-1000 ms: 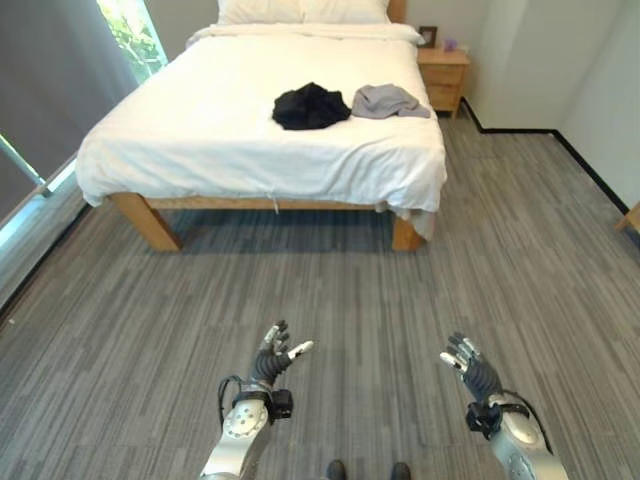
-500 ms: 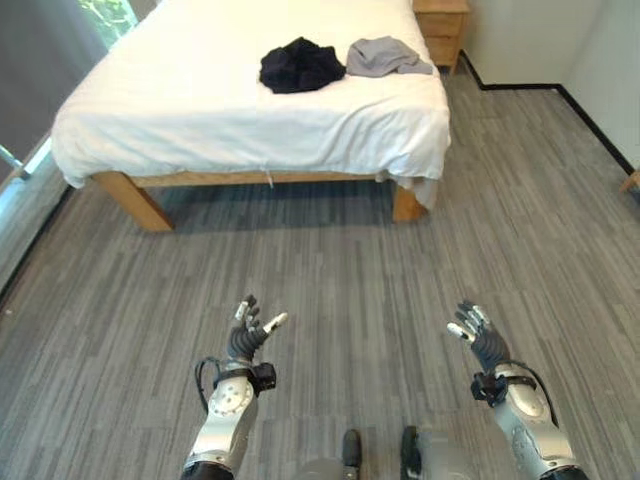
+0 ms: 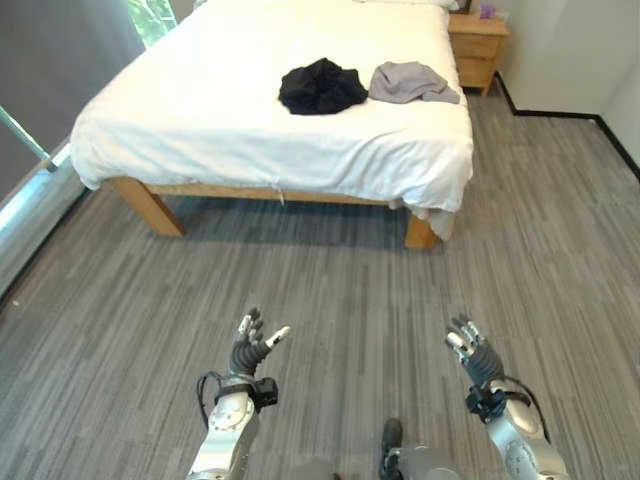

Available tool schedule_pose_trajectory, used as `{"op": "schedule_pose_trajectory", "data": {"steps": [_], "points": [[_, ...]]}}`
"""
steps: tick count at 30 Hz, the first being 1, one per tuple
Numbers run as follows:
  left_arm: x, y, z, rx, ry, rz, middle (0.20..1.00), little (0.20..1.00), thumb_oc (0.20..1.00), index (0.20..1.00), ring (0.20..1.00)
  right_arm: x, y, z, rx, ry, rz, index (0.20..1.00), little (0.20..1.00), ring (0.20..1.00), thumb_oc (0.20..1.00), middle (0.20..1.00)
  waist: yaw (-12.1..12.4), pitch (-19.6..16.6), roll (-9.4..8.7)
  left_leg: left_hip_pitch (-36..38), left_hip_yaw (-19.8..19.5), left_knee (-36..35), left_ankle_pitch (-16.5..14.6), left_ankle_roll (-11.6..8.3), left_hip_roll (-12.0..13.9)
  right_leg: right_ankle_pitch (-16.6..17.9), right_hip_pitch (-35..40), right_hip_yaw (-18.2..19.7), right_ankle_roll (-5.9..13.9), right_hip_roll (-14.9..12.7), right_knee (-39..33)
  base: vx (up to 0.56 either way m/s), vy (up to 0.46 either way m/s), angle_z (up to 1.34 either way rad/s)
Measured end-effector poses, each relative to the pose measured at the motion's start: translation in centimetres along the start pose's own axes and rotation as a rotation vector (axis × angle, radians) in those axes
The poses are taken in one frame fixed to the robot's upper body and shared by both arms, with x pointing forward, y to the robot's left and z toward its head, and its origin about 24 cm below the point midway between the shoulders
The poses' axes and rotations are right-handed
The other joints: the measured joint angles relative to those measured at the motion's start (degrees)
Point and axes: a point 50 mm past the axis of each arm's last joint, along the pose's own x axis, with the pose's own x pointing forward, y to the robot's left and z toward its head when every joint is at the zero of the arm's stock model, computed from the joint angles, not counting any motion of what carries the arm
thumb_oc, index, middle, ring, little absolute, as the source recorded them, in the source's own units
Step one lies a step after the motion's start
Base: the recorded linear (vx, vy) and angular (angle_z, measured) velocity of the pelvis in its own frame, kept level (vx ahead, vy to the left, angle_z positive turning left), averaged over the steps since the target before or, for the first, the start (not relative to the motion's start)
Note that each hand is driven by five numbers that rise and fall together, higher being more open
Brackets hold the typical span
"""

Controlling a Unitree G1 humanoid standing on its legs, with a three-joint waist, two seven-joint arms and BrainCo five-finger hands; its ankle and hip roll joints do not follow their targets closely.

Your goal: Pick up bed clothes into laundry basket.

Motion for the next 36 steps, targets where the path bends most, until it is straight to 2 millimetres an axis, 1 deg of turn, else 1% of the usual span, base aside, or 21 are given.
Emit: {"op": "schedule_pose_trajectory", "data": {"steps": [3, 5, 6, 8, 10, 11, 13, 14, 16, 17, 19, 20, 21, 22, 23, 24, 27, 29, 32, 34, 36], "points": [[0.7, -0.5, 0.9, -0.002, -0.031, -0.016, 1.0, 1.0, 1.0, 1.0, 1.0, 0.6, 0.8, 0.5, -0.004, -0.014, 0.01, 1.0, 1.0, 1.0, 1.0, 1.0, 1.2, 0.9, -1.4, -2.1, 4.7, -11.0, 1.1, 0.94, 4.0, -0.6, 5.3, 0.4, -0.7, 0.4, -2.7, 0.39, 0.028, -0.21], [0.9, -0.7, 1.3, 0.007, -0.044, -0.026, 1.0, 1.0, 1.0, 1.0, 1.0, 0.6, 0.5, 0.8, 0.002, -0.031, -0.002, 1.0, 1.0, 1.0, 1.0, 1.0, 1.1, 1.0, -1.3, -1.8, 5.2, -23.0, 2.6, 1.59, 4.9, -1.6, 8.1, -0.5, 0.43, 0.8, -4.7, 0.57, 0.134, 0.0], [0.7, -0.5, 1.1, 0.007, -0.042, -0.024, 1.0, 1.0, 1.0, 1.0, 1.0, 0.5, 0.1, 0.8, 0.003, -0.032, -0.016, 1.0, 1.0, 1.0, 1.0, 1.0, 1.5, 1.1, -0.56, -2.1, 4.9, -30.0, 4.1, 1.12, 4.4, -3.6, 10.0, 0.1, 3.19, 1.4, -6.1, 0.39, 0.09, 0.09], [0.4, -0.6, 0.6, -0.015, -0.024, -0.015, 1.0, 1.0, 1.0, 1.0, 1.0, 0.3, -0.7, 0.9, -0.011, -0.028, -0.043, 1.0, 1.0, 1.0, 1.0, 1.0, 1.7, 1.0, 0.95, 1.0, 0.3, -47.5, 6.0, 1.41, 2.5, -3.6, 12.5, 0.2, 4.02, 2.2, -8.0, 0.6, 0.116, 0.01], [0.0, -0.3, 0.1, -0.007, -0.005, -0.011, 1.0, 1.0, 1.0, 1.0, 1.0, 0.3, -0.9, 1.1, -0.024, -0.031, -0.05, 1.0, 1.0, 1.0, 1.0, 1.0, 2.9, 0.8, 2.24, 2.0, -4.3, -56.5, 8.4, 1.04, 0.2, -6.3, 15.2, 1.8, 5.76, 2.7, -8.3, 0.75, 0.13, -0.25], [-0.1, -0.1, 0.0, -0.004, -0.003, -0.011, 1.0, 1.0, 1.0, 1.0, 1.0, 0.3, -1.1, 1.3, -0.031, -0.037, -0.056, 1.0, 1.0, 1.0, 1.0, 1.0, 3.6, 0.7, 2.59, 2.4, -6.6, -59.1, 9.1, 1.1, -0.7, -6.8, 16.3, 2.4, 5.1, 2.5, -8.1, 0.36, 0.077, -0.46], [-0.3, 0.3, -0.2, -0.005, 0.004, -0.001, 1.0, 1.0, 1.0, 1.0, 1.0, 0.3, -1.4, 1.7, -0.033, -0.054, -0.065, 1.0, 1.0, 1.0, 1.0, 1.0, 5.5, -0.1, 4.12, 3.5, -4.9, -58.5, 9.7, 2.21, -0.9, -8.1, 18.6, 5.0, 6.19, 2.7, -8.1, 0.48, 0.174, -0.71], [-0.5, 1.0, -0.3, -0.002, 0.007, 0.021, 1.0, 1.0, 1.0, 1.0, 1.0, 0.3, -1.2, 1.7, -0.026, -0.054, -0.058, 1.0, 1.0, 1.0, 1.0, 1.0, 6.4, -0.5, 2.71, 4.3, -4.8, -56.5, 14.1, 3.33, -1.8, -10.7, 20.3, 6.9, 6.86, 1.1, -8.0, 0.48, 0.192, -0.79], [-0.7, 1.9, -0.3, 0.02, 0.011, 0.04, 1.0, 1.0, 1.0, 1.0, 1.0, 0.4, 0.0, 1.5, -0.007, -0.062, -0.024, 1.0, 1.0, 1.0, 1.0, 1.0, 7.8, -2.0, -1.13, 4.7, -3.1, -54.7, 14.4, 3.65, -4.3, -12.0, 19.4, 9.7, 8.97, -2.8, -4.8, 0.33, 0.172, -0.76], [-0.6, 2.0, -0.2, 0.025, 0.006, 0.04, 1.0, 1.0, 1.0, 1.0, 1.0, 0.5, 0.4, 1.6, -0.006, -0.073, -0.013, 1.0, 1.0, 1.0, 1.0, 1.0, 7.8, -2.4, -1.92, 4.9, -2.7, -54.2, 14.6, 4.08, -5.0, -12.2, 19.0, 10.0, 9.37, -4.1, -3.2, 0.42, 0.247, -0.61], [-0.1, 1.2, 0.2, 0.025, -0.007, 0.014, 1.0, 1.0, 1.0, 1.0, 1.0, 0.9, 1.4, 1.8, 0.002, -0.091, 0.007, 1.0, 1.0, 1.0, 1.0, 1.0, 7.8, -2.5, -1.4, 7.6, -0.2, -54.0, 13.7, 6.71, -5.7, -13.4, 13.5, 10.4, 11.33, -5.8, 12.2, 0.33, 0.279, -0.37], [0.1, 0.5, 0.6, 0.032, -0.023, -0.017, 1.0, 1.0, 1.0, 1.0, 1.0, 0.8, 2.0, 1.6, 0.004, -0.085, 0.027, 1.0, 1.0, 1.0, 1.0, 1.0, 7.6, -3.1, -0.06, 8.9, -0.1, -54.1, 12.9, 7.56, -6.0, -12.7, 7.3, 10.7, 11.84, -7.4, 25.3, 0.45, 0.424, -0.27], [0.3, 0.2, 1.2, 0.047, -0.046, -0.038, 1.0, 1.0, 1.0, 1.0, 1.0, 1.0, 2.8, 1.9, 0.02, -0.103, 0.047, 1.0, 1.0, 1.0, 1.0, 1.0, 7.5, -3.3, -0.67, 10.0, 0.8, -54.1, 11.8, 8.99, -7.0, -9.9, 1.0, 11.8, 12.2, -9.4, 38.2, 0.48, 0.389, -0.01], [0.5, 0.0, 1.4, 0.056, -0.054, -0.052, 1.0, 1.0, 1.0, 1.0, 1.0, 1.1, 3.2, 2.0, 0.033, -0.114, 0.056, 1.0, 1.0, 1.0, 1.0, 1.0, 6.3, -3.5, -0.72, 11.4, 0.6, -54.3, 11.2, 9.85, -8.4, -9.8, -2.7, 10.3, 12.29, -12.0, 44.0, 0.5, 0.29, 0.1], [0.5, -0.1, 1.6, 0.066, -0.061, -0.061, 1.0, 1.0, 1.0, 1.0, 1.0, 1.2, 3.3, 2.2, 0.028, -0.12, 0.058, 1.0, 1.0, 1.0, 1.0, 1.0, 5.6, -3.2, -0.47, 13.5, 0.9, -55.4, 10.5, 10.95, -9.4, -9.9, -5.2, 6.5, 12.34, -15.8, 45.3, 0.28, 0.085, 0.15], [0.5, -0.1, 1.6, 0.071, -0.061, -0.067, 1.0, 1.0, 1.0, 1.0, 1.0, 1.3, 3.3, 2.3, 0.027, -0.124, 0.059, 1.0, 1.0, 1.0, 1.0, 1.0, 5.7, -3.2, -0.27, 14.1, 1.1, -55.6, 10.6, 11.48, -9.6, -9.9, -6.1, 4.7, 12.39, -17.3, 45.4, 0.29, -0.003, 0.03], [0.2, 1.0, 2.4, 0.105, -0.093, -0.061, 1.0, 1.0, 1.0, 1.0, 1.0, 1.5, 2.9, 2.8, 0.025, -0.139, 0.036, 1.0, 1.0, 1.0, 1.0, 1.0, 4.5, -2.4, 0.91, 17.7, 1.0, -56.2, 9.0, 11.85, -9.9, -9.0, -8.3, -0.5, 13.19, -21.7, 32.8, 0.35, -0.107, 0.02], [0.3, 1.6, 2.7, 0.139, -0.103, -0.058, 1.0, 1.0, 1.0, 1.0, 1.0, 1.4, 1.8, 3.2, -0.003, -0.151, -0.008, 1.0, 1.0, 1.0, 1.0, 1.0, 4.2, -2.1, 1.22, 18.5, 0.9, -56.7, 8.9, 11.95, -9.8, -3.9, -8.9, 1.0, 16.78, -20.4, 17.9, 0.49, -0.26, 0.08], [0.5, 2.3, 2.4, 0.146, -0.084, -0.039, 1.0, 1.0, 1.0, 1.0, 1.0, 1.0, -0.2, 4.0, -0.028, -0.179, -0.089, 1.0, 1.0, 1.0, 1.0, 1.0, 2.5, -2.0, 0.71, 20.4, -2.0, -57.5, 6.9, 10.71, -9.8, 5.3, -7.4, 8.4, 18.62, -15.9, -2.2, 0.51, -0.26, 0.31], [0.5, 2.6, 2.2, 0.151, -0.073, -0.033, 1.0, 1.0, 1.0, 1.0, 1.0, 0.7, -1.4, 4.7, -0.04, -0.206, -0.146, 1.0, 1.0, 1.0, 1.0, 1.0, 1.0, -1.6, -0.11, 22.2, -3.9, -58.2, 6.4, 11.19, -9.7, 11.4, -6.9, 10.6, 19.18, -14.3, -8.8, 0.39, -0.226, 0.44], [0.3, 2.7, 1.9, 0.158, -0.064, -0.033, 1.0, 1.0, 1.0, 1.0, 1.0, 0.3, -2.3, 4.6, -0.056, -0.206, -0.184, 1.0, 1.0, 1.0, 1.0, 1.0, 0.3, -1.8, -1.08, 23.8, -5.5, -58.5, 5.3, 10.4, -9.8, 14.6, -6.6, 10.6, 19.4, -13.9, -8.8, 0.34, -0.246, 0.49]]}}
